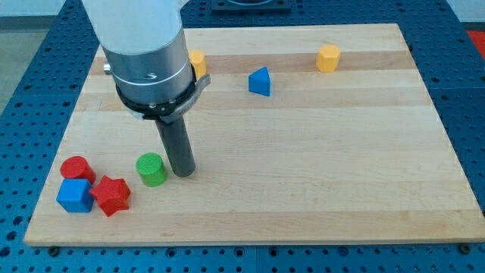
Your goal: Push the green circle into the red circle
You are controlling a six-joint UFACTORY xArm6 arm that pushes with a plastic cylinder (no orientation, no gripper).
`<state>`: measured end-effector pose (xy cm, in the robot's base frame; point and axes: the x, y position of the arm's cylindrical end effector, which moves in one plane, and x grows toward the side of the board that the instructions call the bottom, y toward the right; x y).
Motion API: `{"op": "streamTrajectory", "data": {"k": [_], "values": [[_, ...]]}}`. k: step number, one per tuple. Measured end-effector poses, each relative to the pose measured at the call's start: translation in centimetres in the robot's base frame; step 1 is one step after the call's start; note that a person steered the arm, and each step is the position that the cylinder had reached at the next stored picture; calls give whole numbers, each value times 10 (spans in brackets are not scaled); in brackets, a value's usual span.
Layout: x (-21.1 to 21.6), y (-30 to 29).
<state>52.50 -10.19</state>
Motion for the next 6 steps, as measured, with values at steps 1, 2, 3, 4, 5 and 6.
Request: {"op": "streamTrajectory", "data": {"k": [1,2,3,4,5,6], "values": [[2,-19],[2,-47],[2,-55],[-1,-55],[-7,-65],[-7,-89]]}}
